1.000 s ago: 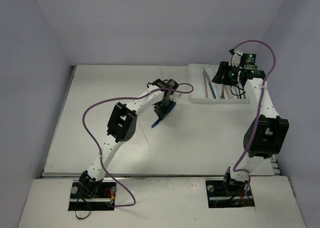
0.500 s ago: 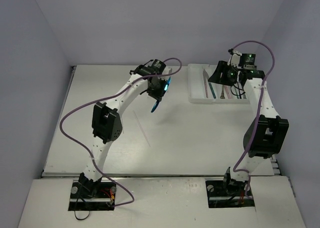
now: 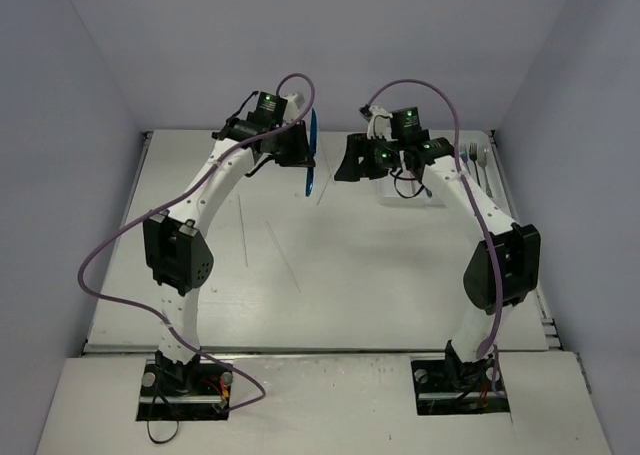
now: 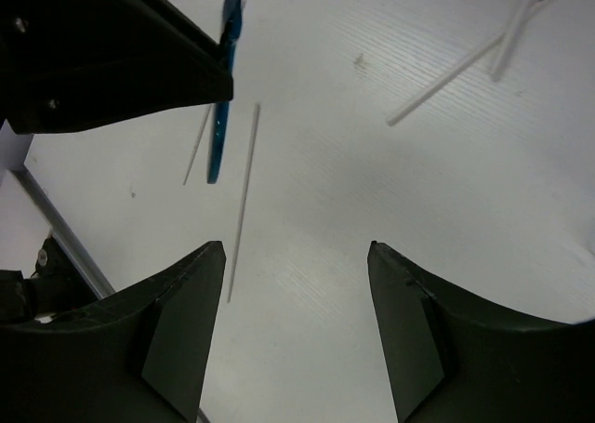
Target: Sort the eating utensils into containers
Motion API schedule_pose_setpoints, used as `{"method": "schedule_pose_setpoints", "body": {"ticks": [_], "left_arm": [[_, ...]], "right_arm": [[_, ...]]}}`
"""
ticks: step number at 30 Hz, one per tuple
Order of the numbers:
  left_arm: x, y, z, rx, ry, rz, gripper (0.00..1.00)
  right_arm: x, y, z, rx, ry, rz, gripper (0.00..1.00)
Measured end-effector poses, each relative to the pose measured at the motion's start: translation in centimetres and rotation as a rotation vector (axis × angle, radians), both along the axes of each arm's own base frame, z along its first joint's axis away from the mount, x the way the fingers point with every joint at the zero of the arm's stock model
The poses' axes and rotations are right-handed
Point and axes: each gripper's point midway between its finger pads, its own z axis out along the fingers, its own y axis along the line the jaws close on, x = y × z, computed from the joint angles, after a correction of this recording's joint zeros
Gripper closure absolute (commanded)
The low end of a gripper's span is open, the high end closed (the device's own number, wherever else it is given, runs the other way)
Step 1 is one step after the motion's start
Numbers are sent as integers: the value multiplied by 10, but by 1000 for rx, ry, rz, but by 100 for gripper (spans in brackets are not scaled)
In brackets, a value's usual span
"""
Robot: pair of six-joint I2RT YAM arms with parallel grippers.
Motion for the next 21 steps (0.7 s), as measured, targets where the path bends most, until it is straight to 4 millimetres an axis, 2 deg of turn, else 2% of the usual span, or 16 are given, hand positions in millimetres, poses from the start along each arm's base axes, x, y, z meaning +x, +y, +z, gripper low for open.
{"method": "schedule_pose_setpoints", "body": {"ticks": [5, 10, 14, 18, 21], "left_arm": [[3, 5, -1, -64, 30, 46, 100], [3, 0, -5, -106, 52, 59, 100], [0, -3, -5, -141, 70, 64, 100], [1, -6, -1, -174, 73, 68, 100], [0, -7, 3, -195, 69, 69, 100]], "right_arm": [[-3, 37, 4, 14, -4, 59, 40], [-7, 63, 2, 13, -5, 96, 40], [-8, 78, -7, 6, 11, 113, 41], [-1, 84, -14, -3, 18, 107, 42], [3, 83, -16, -9, 20, 95, 49]]}}
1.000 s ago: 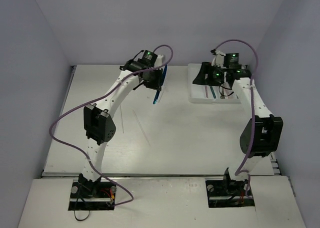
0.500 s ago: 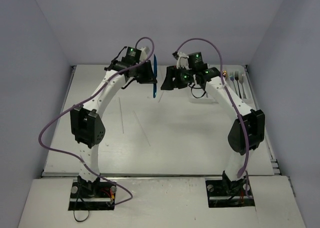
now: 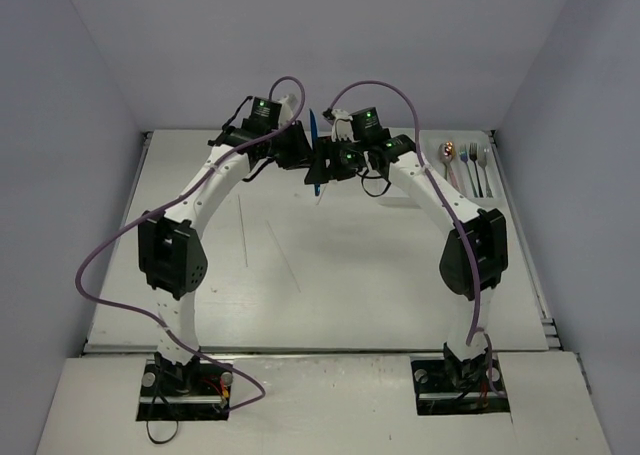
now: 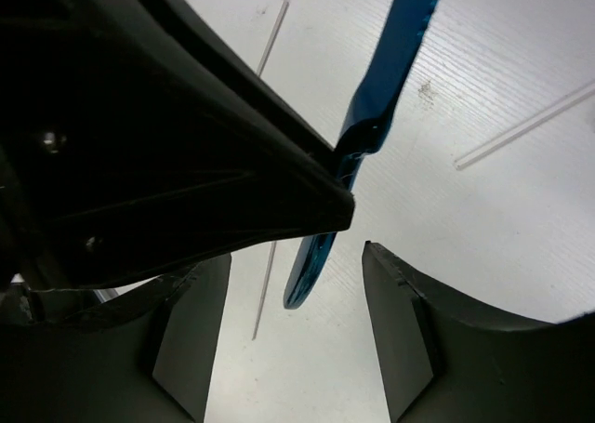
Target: Sort the eating utensils into containers
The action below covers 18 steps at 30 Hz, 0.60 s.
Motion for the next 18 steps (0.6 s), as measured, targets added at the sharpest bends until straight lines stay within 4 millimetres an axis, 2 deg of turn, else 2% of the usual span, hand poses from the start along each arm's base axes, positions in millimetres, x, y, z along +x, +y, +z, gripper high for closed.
{"method": "schedule_pose_setpoints", "body": {"ticks": [3, 4, 7, 8, 9, 12, 13, 15, 18], "left_arm": [[0, 0, 6, -18, -5, 5, 100], [0, 0, 9, -25, -9, 7, 100], [0, 0, 14, -47, -17, 9, 100], [-1, 0, 15, -53, -15, 10, 100], [-2, 0, 15, -55, -12, 11, 100], [-3, 0, 14, -67, -8, 12, 99], [-2, 1, 15, -72, -9, 14, 94], [-2, 1, 16, -78, -9, 11, 60], [0, 2, 17, -87, -17, 6, 24]], "right_arm": [[2, 0, 1, 0, -2, -7, 59], [2, 0, 2, 1, -4, -8, 59], [3, 0, 2, 0, -8, -11, 78], [4, 0, 2, -2, -8, -14, 93], [4, 0, 2, -4, -10, -13, 99], [5, -2, 0, -14, -9, -21, 100], [6, -3, 0, -16, -13, -19, 100], [6, -3, 0, -19, -20, -18, 100], [7, -5, -3, -31, -28, -14, 100]]}}
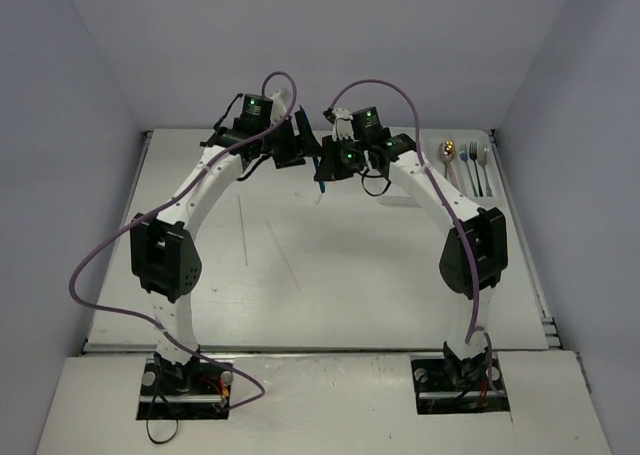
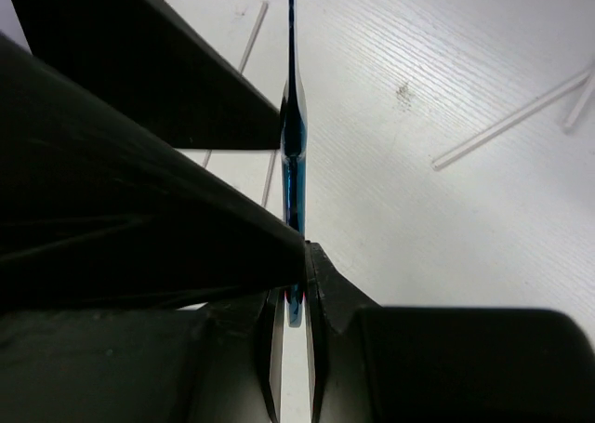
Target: Sort the eating utensils into containers
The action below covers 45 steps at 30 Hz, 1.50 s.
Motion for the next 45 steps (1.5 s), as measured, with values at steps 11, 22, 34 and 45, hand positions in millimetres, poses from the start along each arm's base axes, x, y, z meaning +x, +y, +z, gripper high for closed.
{"method": "schedule_pose_setpoints", "body": {"ticks": [11, 22, 34, 45], "left_arm": [[-22, 48, 18, 56, -92, 3, 19], [-63, 117, 39, 353, -323, 56, 11], [-70, 135, 13, 473, -300, 45, 11], [-70, 135, 13, 473, -299, 45, 11]], "right_arm": [[-11, -62, -1, -99, -53, -84, 100], [24, -224, -23, -458, -114, -384, 100], [71, -286, -93, -583, 47, -458, 100], [112, -289, -107, -514, 42, -466, 100]]}}
